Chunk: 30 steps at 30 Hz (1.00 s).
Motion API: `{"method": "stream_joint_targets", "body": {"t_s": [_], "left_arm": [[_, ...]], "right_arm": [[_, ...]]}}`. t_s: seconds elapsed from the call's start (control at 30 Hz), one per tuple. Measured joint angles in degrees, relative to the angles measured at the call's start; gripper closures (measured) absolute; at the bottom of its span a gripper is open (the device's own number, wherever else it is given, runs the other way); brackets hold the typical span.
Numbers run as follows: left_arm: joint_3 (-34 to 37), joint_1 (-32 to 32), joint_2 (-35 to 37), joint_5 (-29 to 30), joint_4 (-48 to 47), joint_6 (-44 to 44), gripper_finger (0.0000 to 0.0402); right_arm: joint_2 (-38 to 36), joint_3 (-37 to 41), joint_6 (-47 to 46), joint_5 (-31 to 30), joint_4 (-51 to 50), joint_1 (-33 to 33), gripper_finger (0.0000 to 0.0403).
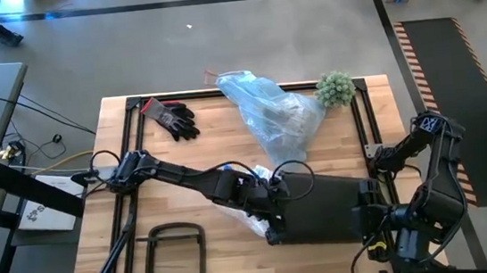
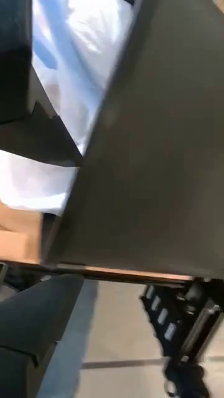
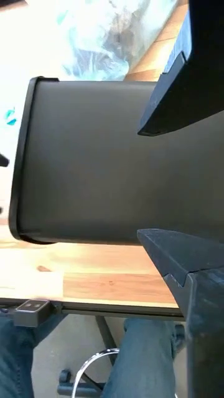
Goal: Place trash/remove bag and relplace
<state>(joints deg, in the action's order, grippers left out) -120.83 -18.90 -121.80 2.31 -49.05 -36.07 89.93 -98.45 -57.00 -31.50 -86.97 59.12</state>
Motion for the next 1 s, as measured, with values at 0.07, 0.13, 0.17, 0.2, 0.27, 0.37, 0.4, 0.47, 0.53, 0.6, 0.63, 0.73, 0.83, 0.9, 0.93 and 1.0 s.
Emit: {"method": "stream_joint_targets", "body": {"t_s": [0.07, 0.13, 0.17, 0.2, 0.27, 0.37, 0.4, 0.47, 0.53, 0.6, 0.63, 0.73, 0.83, 0.9, 0.93, 1.0], "left_arm": [[0.00, 0.30, -0.48, 0.15, 0.20, -0.82, 0.0120], [-0.07, 0.82, -1.25, 0.47, 0.46, -1.27, 0.0119], [-0.06, 0.92, -1.48, 0.32, -0.10, -1.39, 0.0119], [-0.03, 1.13, -2.06, 0.24, -0.73, -1.39, 0.0119], [0.09, 1.50, -2.43, -0.41, -0.17, -1.35, 0.0119], [0.09, 1.74, -2.18, 0.39, 0.77, -0.91, 0.0119], [0.09, 1.77, -2.17, 0.39, 1.94, -0.88, 0.0119], [0.09, 1.83, -2.28, 0.37, 3.25, -0.88, 0.0119], [0.04, 2.23, -2.88, 0.37, 4.70, -0.93, 0.0119], [-0.01, 2.64, -3.41, 0.09, 5.13, -1.28, 0.0119], [0.00, 2.98, -4.31, -0.37, 5.62, -1.47, 0.0119], [0.06, 3.90, -6.28, -3.83, 10.50, -2.46, 0.0119], [0.06, 4.66, -7.59, -8.20, 15.88, -3.32, 0.0119], [0.08, 4.82, -8.24, -9.93, 17.04, -3.95, 0.0123], [0.09, 5.00, -8.53, -10.39, 17.33, -3.99, 0.0129], [0.09, 5.21, -8.70, -10.13, 17.59, -3.92, 0.0152]], "right_arm": [[0.00, 0.00, 0.00, -0.31, 0.39, 0.16, 0.0158], [0.00, 0.00, 0.00, -0.47, 0.67, 0.19, 0.0158], [0.00, 0.00, 0.00, -0.44, 0.91, 0.19, 0.0158], [0.00, 0.00, -0.02, -0.42, 1.16, 0.19, 0.0158], [0.00, -0.02, 0.00, -0.42, 1.69, 0.19, 0.0158], [-0.01, -0.02, 0.10, -0.45, 1.93, 0.19, 0.0158], [0.00, -0.02, 0.30, -0.45, 1.94, 0.19, 0.0158], [0.00, -0.02, 0.32, -0.61, 1.93, 0.19, 0.0158], [0.00, -0.02, 0.42, -1.79, 1.98, 0.19, 0.0158], [0.00, -0.04, 0.44, -2.64, 2.50, 0.19, 0.0158], [0.00, -0.04, 0.43, -2.77, 2.74, 0.19, 0.0158], [0.00, -0.04, 0.44, -2.76, 3.32, 0.19, 0.0158], [0.02, -0.04, 0.44, -2.58, 3.96, 0.19, 0.0158], [0.02, -0.04, 0.44, -2.59, 4.12, 0.19, 0.0158], [0.02, -0.04, 0.45, -2.59, 4.11, 0.19, 0.0158], [0.02, -0.04, 0.46, -2.57, 4.17, 0.19, 0.0158]]}}
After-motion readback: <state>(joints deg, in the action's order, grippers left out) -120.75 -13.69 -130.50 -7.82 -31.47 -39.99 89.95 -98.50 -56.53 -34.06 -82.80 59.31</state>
